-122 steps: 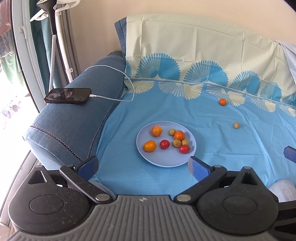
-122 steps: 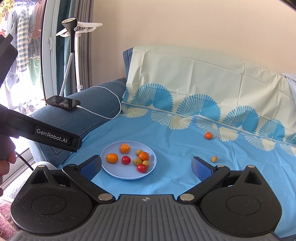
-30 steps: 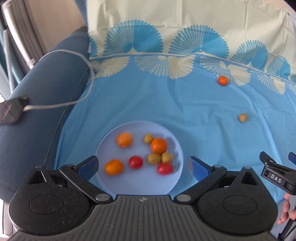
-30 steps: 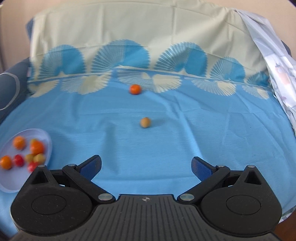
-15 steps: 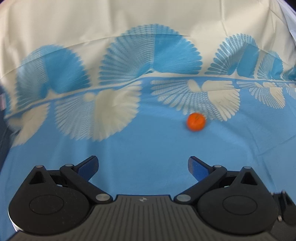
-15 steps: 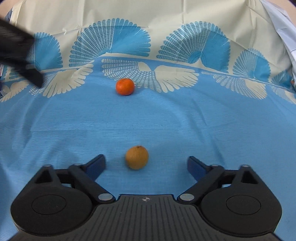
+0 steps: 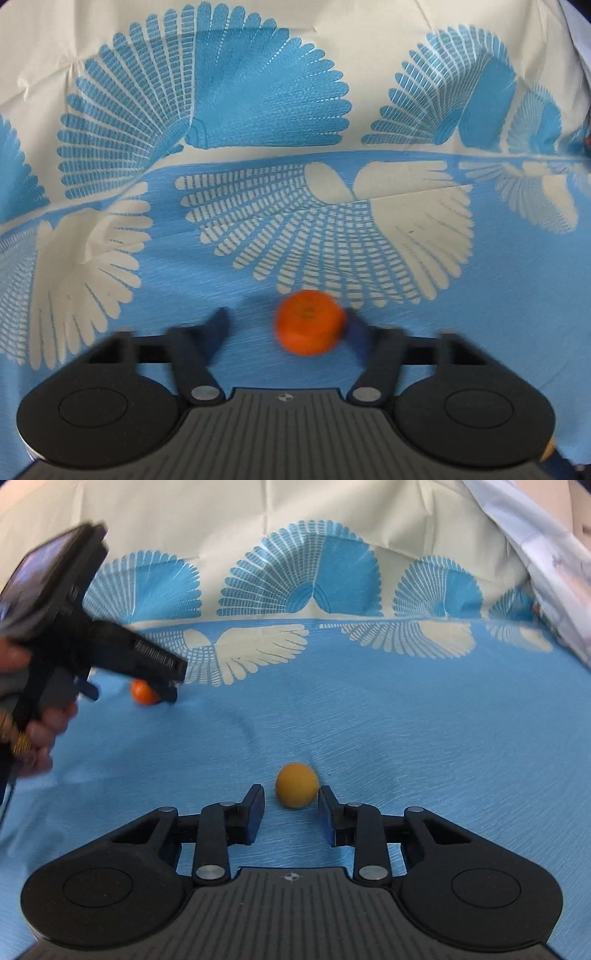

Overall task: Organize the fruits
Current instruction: 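Grasp a large orange with the left tool while the right grasps a longan, then carry the large orange and longan over the blue plate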

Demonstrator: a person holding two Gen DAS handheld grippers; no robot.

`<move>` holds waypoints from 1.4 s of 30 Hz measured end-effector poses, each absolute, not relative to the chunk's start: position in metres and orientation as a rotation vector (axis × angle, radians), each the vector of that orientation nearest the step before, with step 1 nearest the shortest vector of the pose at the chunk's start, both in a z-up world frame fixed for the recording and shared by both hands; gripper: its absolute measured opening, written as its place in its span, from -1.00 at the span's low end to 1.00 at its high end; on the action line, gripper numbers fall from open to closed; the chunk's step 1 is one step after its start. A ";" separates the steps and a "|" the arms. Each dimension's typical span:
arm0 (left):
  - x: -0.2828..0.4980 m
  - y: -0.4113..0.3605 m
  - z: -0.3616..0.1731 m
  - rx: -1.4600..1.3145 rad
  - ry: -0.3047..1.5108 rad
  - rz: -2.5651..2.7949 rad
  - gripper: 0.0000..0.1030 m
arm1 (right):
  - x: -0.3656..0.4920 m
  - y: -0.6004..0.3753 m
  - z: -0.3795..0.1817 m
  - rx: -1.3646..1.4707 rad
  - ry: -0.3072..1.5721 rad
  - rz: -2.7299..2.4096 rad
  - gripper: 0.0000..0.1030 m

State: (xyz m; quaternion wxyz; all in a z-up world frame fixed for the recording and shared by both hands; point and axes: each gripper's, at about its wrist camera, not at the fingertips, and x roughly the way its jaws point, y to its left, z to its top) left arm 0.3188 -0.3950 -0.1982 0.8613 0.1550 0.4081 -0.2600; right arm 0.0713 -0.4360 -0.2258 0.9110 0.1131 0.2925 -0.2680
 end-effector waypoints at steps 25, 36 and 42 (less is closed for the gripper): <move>0.060 -0.119 -0.009 0.321 0.974 -0.272 -0.21 | -0.086 -0.309 -0.068 0.284 0.585 -0.255 -0.49; -0.050 -0.012 0.022 0.276 0.929 -0.217 -0.21 | -0.163 -0.203 -0.014 0.226 0.554 -0.078 -0.49; -0.086 0.017 0.029 0.234 0.896 -0.221 -0.21 | -0.193 -0.169 -0.001 0.180 0.537 -0.044 -0.49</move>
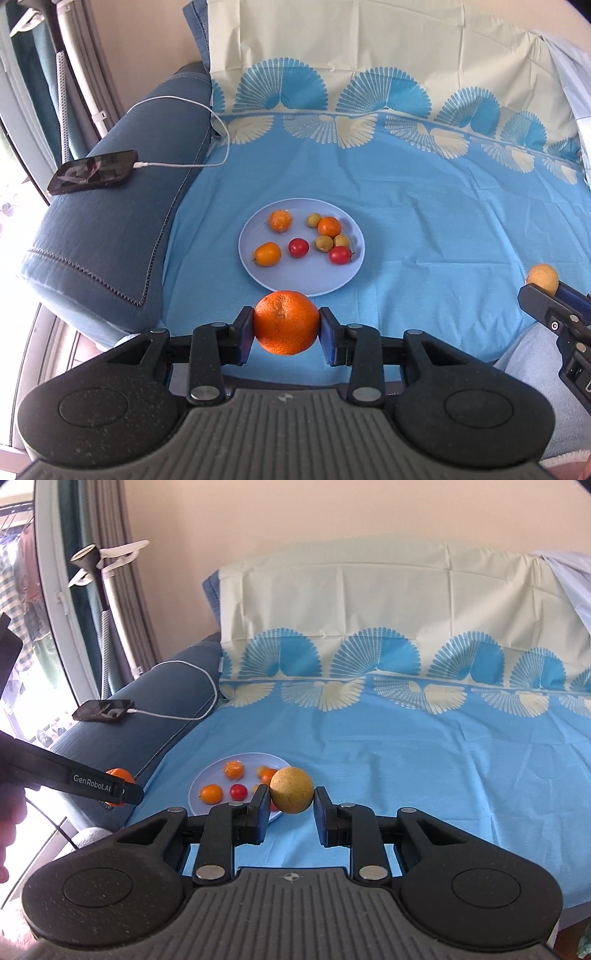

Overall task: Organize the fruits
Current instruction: 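Carry the large orange and longan over the blue plate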

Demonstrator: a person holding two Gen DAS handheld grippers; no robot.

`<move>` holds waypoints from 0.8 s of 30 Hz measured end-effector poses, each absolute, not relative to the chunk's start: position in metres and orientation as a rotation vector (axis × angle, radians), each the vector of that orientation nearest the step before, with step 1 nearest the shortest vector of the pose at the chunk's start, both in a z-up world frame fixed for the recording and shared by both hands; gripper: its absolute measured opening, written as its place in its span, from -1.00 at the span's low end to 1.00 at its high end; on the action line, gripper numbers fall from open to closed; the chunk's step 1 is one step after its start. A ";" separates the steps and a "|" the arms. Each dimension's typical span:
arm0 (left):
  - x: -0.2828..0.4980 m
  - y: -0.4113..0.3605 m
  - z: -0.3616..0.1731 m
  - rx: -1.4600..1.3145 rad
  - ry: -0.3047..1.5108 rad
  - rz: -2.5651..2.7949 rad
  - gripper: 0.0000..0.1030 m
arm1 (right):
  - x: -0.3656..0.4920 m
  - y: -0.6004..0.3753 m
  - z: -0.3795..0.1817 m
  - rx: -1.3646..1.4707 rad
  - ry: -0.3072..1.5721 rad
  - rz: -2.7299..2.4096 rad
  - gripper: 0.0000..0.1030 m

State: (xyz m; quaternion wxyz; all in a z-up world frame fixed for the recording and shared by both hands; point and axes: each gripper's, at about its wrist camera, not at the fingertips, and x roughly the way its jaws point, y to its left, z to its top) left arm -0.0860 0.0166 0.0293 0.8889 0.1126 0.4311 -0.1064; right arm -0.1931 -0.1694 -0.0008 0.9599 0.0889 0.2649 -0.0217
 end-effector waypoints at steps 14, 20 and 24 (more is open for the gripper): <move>-0.105 0.036 0.037 0.186 0.871 -0.184 -0.21 | -0.215 -0.154 0.007 0.124 0.495 -0.006 -0.49; -0.102 0.032 0.033 0.188 0.883 -0.203 -0.21 | -0.213 -0.150 0.005 0.108 0.503 0.006 -0.49; -0.100 0.030 0.029 0.196 0.887 -0.209 -0.21 | -0.211 -0.151 0.003 0.120 0.515 -0.008 -0.49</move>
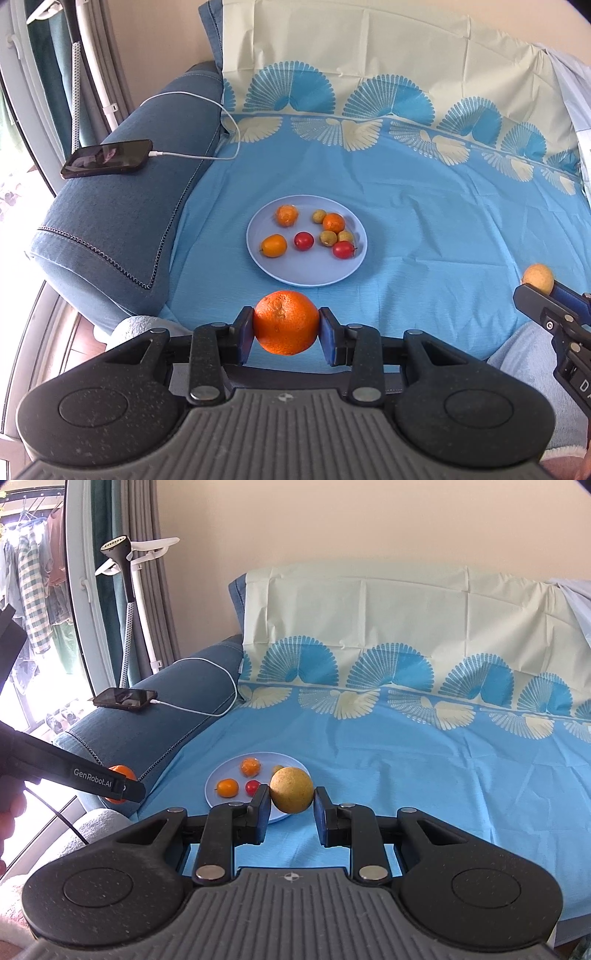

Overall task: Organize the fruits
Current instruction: 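Carry the large orange and longan over the blue plate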

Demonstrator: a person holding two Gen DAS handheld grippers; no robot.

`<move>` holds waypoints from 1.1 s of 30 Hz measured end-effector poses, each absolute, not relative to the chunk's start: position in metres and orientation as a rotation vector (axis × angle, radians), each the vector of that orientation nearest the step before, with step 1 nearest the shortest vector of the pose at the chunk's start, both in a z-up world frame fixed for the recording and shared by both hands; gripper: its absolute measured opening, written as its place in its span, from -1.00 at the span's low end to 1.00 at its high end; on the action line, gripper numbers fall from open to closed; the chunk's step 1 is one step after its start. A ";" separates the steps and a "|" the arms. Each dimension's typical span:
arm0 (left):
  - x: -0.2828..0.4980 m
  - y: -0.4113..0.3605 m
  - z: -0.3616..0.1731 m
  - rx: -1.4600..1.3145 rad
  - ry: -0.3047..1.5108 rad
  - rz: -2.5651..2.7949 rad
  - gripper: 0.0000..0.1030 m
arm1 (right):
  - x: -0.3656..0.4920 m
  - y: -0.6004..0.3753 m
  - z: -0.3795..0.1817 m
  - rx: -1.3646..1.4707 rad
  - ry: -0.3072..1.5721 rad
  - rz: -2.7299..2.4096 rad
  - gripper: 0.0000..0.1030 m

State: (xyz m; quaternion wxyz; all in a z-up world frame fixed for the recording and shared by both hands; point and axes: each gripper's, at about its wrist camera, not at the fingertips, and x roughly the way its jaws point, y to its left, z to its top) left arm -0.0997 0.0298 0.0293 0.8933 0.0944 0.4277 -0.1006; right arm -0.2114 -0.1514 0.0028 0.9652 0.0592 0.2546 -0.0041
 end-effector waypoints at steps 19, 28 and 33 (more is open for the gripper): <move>-0.062 0.042 0.008 0.151 0.966 -0.185 -0.21 | -0.179 -0.144 -0.009 0.085 0.602 0.009 -0.49; -0.020 0.043 0.003 0.135 0.986 -0.160 -0.21 | -0.140 -0.139 -0.018 0.081 0.637 0.029 -0.49; 0.013 0.041 -0.007 0.138 1.010 -0.143 -0.21 | -0.109 -0.135 -0.026 0.080 0.652 0.049 -0.49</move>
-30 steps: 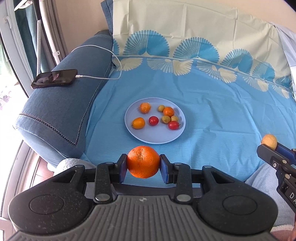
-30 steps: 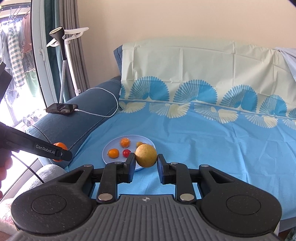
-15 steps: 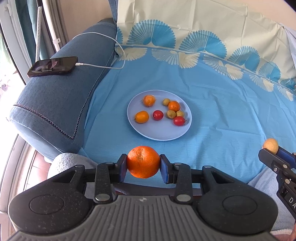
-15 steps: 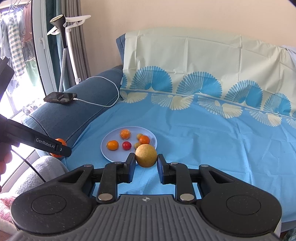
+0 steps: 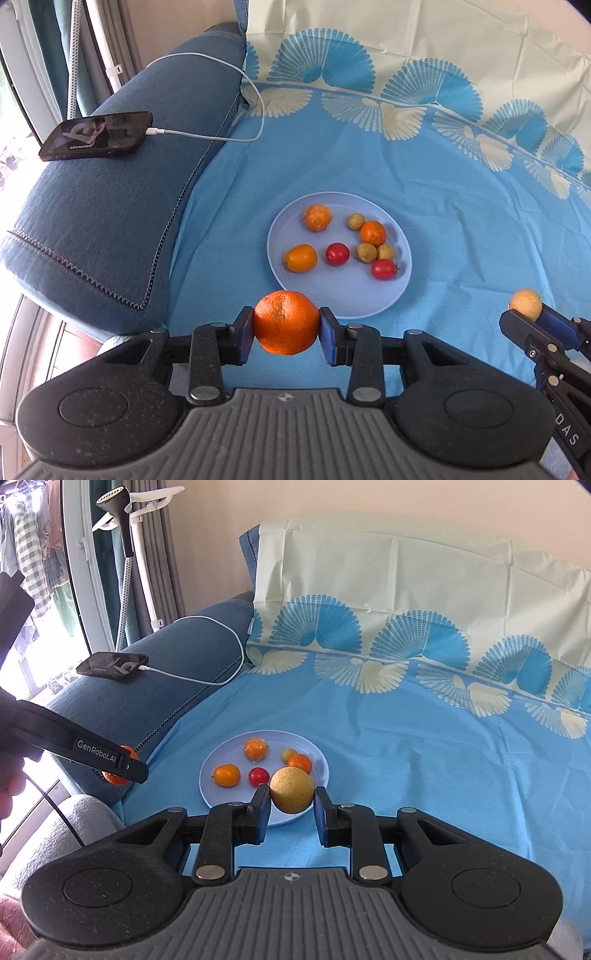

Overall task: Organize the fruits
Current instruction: 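Carry the large orange and longan over the blue plate, then open both tools to drop the orange and longan onto the plate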

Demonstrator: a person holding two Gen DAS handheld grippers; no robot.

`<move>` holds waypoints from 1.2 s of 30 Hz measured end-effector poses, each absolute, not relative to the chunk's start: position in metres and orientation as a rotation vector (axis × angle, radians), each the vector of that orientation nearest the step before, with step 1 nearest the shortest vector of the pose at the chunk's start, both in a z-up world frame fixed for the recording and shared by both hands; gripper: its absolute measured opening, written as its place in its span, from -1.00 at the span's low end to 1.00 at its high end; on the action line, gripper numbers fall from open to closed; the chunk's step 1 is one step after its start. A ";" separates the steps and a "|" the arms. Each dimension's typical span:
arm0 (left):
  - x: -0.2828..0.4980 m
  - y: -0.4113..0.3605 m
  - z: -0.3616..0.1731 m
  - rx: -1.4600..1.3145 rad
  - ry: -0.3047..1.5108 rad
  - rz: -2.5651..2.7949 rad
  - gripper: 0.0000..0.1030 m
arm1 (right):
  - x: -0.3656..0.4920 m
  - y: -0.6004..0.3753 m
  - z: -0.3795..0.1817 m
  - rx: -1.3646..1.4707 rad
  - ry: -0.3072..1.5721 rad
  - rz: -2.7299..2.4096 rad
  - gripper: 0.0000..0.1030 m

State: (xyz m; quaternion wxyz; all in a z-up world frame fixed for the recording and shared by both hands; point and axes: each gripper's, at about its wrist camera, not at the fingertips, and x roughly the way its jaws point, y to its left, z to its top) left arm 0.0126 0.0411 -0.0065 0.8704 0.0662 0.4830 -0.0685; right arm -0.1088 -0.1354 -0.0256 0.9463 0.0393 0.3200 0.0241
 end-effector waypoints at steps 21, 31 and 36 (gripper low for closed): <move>0.142 0.007 -0.094 0.196 1.115 -0.127 -0.21 | 0.035 -0.120 -0.114 0.034 0.803 0.143 -0.49; 0.142 0.014 -0.078 0.218 0.961 -0.131 0.99 | 0.053 -0.117 -0.121 0.063 0.799 0.145 0.56; 0.107 0.022 -0.063 0.218 0.957 -0.098 0.99 | 0.032 -0.120 -0.102 0.061 0.783 0.074 0.98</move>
